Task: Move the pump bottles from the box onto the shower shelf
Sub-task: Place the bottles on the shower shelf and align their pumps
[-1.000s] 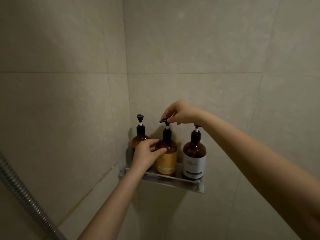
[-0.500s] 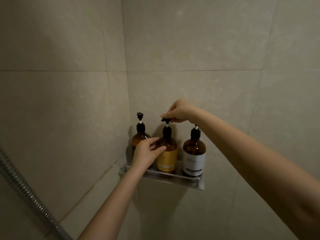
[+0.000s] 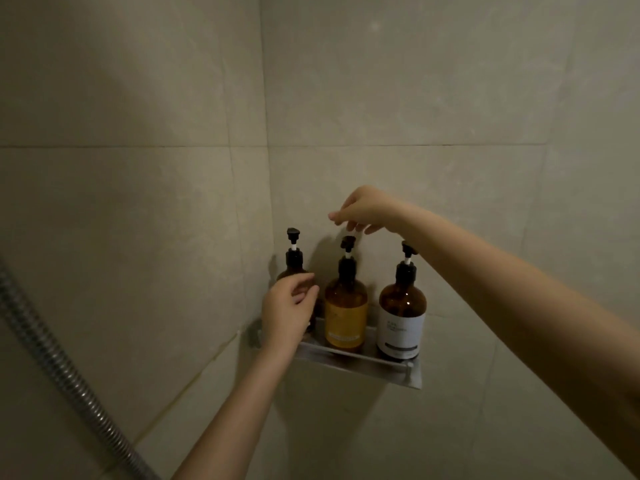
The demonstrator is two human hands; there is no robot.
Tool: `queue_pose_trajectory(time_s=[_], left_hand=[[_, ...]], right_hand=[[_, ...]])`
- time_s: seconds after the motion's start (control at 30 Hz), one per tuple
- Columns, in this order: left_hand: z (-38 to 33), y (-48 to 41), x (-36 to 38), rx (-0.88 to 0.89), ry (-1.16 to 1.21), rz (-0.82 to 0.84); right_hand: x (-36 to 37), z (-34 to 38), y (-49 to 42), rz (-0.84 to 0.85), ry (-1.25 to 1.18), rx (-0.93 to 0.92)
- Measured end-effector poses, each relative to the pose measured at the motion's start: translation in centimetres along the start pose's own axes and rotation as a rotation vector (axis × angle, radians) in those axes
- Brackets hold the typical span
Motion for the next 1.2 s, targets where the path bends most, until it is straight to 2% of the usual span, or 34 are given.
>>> queue_pose_trajectory(time_s=[0.07, 0.23, 0.4, 0.53, 1.03, 1.2], left_hand=[[0.6, -0.1, -1.2, -0.036, -0.017, -0.101], [1.8, -0.4, -3.1, -0.074, -0.161, -0.225], [3.4, -1.2, -2.8, -0.158, -0.179, -0.055], [4.2, -1.1, -2.4, -0.176, -0.075, 0.06], [4.6, -1.2, -2.3, -0.2, -0.012, 0.033], [4.3, -1.0, -2.1, -0.203, -0.047, -0.041]], right_hand=[[0.5, 1.5, -0.6, -0.016, -0.009, -0.059], [3.8, 4.0, -2.6, 0.024, 0.033, -0.129], [5.7, 4.5, -4.2, -0.003, 0.106, -0.089], [6.1, 4.7, -4.8, 0.04, 0.101, -0.085], [5.8, 5.1, -3.9, 0.242, 0.151, -0.237], [5.8, 4.4, -4.1, 0.175, 0.047, -0.226]])
Point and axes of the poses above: each hand's wrist, its own y-axis away from the middle knuckle, its own x-axis out of the palm, z = x × y, the point moved 3 cm from there along -y, towards the middle knuckle, and after that the axes turned 3 degrees about x, right-handed, at the moved point
